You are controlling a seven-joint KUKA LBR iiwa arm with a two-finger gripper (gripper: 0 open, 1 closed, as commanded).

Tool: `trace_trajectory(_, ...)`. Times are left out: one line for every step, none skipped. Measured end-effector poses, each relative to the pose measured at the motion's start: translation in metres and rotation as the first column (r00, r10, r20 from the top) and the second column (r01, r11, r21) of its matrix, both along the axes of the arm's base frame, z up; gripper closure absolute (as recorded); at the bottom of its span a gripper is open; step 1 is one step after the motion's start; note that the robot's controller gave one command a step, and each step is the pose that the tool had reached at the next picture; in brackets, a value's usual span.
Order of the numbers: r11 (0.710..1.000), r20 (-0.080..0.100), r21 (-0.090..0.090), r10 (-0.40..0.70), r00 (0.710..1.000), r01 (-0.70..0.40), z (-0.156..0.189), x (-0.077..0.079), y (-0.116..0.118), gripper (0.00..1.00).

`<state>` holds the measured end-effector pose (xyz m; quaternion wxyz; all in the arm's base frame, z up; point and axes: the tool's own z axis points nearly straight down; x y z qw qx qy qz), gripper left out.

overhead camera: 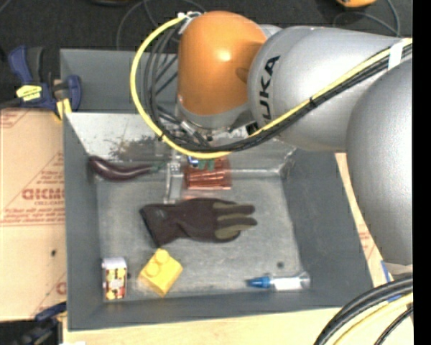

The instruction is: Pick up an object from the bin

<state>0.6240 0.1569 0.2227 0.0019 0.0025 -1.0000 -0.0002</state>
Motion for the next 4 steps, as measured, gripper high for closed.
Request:
trace_trajectory(1.000,0.000,0.000,-0.001,1.000,0.001,0.001,-0.001,0.000,0.00)
trace_trajectory(0.999,0.014,0.001,0.035,0.999,-0.035,-0.017,0.013,0.012,0.00)
trace_trajectory(0.993,0.004,0.000,0.118,0.993,-0.118,-0.051,-0.017,0.014,0.00)
trace_trajectory(0.998,0.009,0.003,0.064,0.998,-0.064,-0.056,-0.025,-0.027,0.00)
